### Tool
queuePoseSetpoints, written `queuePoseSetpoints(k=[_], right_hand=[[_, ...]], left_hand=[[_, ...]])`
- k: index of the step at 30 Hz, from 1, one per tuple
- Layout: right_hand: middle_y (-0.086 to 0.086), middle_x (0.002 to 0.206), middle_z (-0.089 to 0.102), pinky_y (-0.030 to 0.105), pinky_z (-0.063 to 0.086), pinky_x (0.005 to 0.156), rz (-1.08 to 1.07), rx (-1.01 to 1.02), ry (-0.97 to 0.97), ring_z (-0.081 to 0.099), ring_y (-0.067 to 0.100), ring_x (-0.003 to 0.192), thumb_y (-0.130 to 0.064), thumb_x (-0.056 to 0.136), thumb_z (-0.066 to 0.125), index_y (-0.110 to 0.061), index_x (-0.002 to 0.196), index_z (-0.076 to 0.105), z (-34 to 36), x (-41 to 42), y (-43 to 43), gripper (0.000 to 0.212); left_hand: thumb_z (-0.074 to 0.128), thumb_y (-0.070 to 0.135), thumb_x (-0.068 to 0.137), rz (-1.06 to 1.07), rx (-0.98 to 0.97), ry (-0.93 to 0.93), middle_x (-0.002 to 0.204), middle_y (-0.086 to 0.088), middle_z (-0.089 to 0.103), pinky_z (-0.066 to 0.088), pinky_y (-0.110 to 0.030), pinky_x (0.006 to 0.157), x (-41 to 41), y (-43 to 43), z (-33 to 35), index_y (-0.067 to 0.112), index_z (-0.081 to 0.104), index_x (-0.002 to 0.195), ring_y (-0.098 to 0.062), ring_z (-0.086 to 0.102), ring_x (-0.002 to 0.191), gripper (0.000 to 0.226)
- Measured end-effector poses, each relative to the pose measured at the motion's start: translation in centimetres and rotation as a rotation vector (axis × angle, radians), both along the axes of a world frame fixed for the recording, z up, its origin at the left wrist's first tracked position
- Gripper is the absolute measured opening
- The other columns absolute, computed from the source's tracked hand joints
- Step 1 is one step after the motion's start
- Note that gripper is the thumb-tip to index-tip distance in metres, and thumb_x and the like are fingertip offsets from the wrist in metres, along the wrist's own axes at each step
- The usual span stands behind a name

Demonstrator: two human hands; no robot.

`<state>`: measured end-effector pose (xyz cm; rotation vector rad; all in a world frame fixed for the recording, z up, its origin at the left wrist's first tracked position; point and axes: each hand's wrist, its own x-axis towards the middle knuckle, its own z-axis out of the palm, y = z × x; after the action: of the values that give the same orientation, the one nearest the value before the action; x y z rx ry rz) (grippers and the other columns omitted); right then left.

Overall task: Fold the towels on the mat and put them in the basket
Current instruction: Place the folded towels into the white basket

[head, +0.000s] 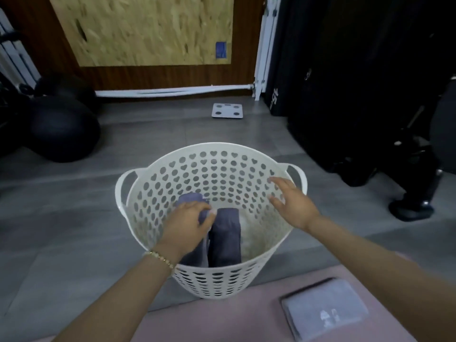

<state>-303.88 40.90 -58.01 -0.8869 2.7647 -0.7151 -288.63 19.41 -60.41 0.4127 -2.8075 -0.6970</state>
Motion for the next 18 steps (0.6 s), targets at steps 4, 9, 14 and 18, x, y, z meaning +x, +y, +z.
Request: queuePoseSetpoints(k=[4, 9, 14, 18], right_hand=[[0.004, 0.151, 0.031, 0.024, 0.027, 0.106, -0.242, -0.170, -0.021, 0.036, 0.020, 0.135, -0.030, 0.097, 0.049, -0.017, 0.147, 0.031, 0.4, 0.5, 8.7, 0.055], [0.012, 0.147, 0.035, 0.033, 0.032, 0.109, -0.482, -0.191, -0.235, 0.041, 0.027, 0.132, -0.023, 0.094, 0.055, -0.012, 0.146, 0.030, -5.1, 3.2, 18.5, 0.058], [0.012, 0.148, 0.036, 0.035, 0.033, 0.109, -0.744, -0.273, -0.518, 0.041, 0.030, 0.132, -0.024, 0.092, 0.059, -0.008, 0.145, 0.030, -14.3, 6.6, 23.7, 0.063], [0.018, 0.129, 0.047, 0.036, 0.039, 0.098, -0.986, -0.474, -0.852, 0.049, 0.026, 0.109, -0.036, 0.081, 0.070, -0.005, 0.137, 0.038, -21.3, 8.7, 25.5, 0.072]], left_hand=[[0.035, 0.053, 0.090, -0.227, 0.029, 0.112, 0.114, 0.005, 0.062, 0.042, -0.033, 0.093, -2.0, 8.6, 1.4, 0.021, 0.062, 0.112, -0.014, 0.053, 0.109, 0.047], [0.028, 0.056, 0.085, -0.444, 0.024, 0.108, 0.106, 0.002, 0.064, 0.048, -0.034, 0.083, -3.2, 17.7, -0.9, 0.018, 0.064, 0.106, -0.018, 0.057, 0.101, 0.056], [0.038, 0.048, 0.090, -0.542, -0.034, -0.197, 0.124, -0.001, 0.057, 0.042, -0.029, 0.092, -4.2, 24.4, -8.7, 0.019, 0.055, 0.123, -0.019, 0.052, 0.115, 0.048], [0.020, 0.062, 0.080, -0.497, 0.015, -0.526, 0.140, 0.001, 0.045, 0.037, -0.028, 0.102, -3.7, 25.4, -16.3, 0.021, 0.040, 0.140, -0.018, 0.045, 0.125, 0.075]])
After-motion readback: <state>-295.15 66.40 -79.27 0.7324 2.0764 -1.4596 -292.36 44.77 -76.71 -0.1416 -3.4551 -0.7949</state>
